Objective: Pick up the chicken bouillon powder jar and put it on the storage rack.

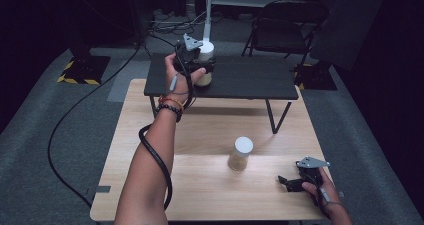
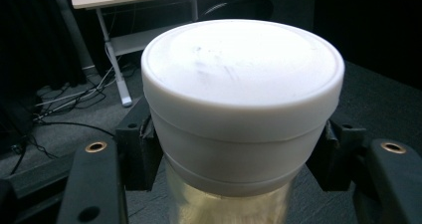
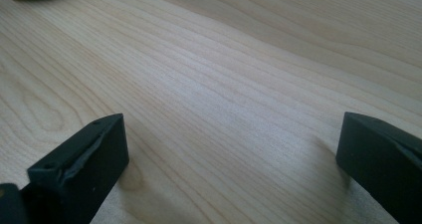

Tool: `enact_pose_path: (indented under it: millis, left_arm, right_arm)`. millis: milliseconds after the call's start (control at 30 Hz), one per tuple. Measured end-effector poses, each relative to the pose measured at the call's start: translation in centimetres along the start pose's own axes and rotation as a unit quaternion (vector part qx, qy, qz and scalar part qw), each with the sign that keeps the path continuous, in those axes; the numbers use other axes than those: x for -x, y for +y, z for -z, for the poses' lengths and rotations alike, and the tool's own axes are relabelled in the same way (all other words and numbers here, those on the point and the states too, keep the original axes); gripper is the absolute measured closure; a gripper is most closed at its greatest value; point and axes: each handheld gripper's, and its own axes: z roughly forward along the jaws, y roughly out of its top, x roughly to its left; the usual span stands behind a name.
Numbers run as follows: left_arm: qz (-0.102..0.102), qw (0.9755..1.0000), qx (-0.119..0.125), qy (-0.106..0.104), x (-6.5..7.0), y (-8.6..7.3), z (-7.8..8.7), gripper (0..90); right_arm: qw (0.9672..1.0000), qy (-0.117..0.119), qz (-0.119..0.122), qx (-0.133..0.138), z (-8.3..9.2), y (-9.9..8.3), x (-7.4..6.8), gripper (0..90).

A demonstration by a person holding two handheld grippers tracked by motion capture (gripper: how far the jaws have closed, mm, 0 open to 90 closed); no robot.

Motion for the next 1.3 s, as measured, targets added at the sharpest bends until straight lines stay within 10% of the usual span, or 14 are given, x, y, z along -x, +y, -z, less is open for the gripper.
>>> enact_pose_path:
  millis: [1000, 1300]
  left_arm:
    - [-0.015, 0.9998, -0.003, 0.014, 0.8, -0.5, -0.4, 33.1]
    - [0.006, 0.9998, 0.0, 0.017, 0.5, -1.2, -0.5, 3.2]
  right_arm:
    - [1.0, 0.002, 0.002, 0.0, 0.0, 0.0, 0.1, 0.0]
    - [1.0, 0.002, 0.002, 0.0, 0.0, 0.0, 0.1, 0.0]
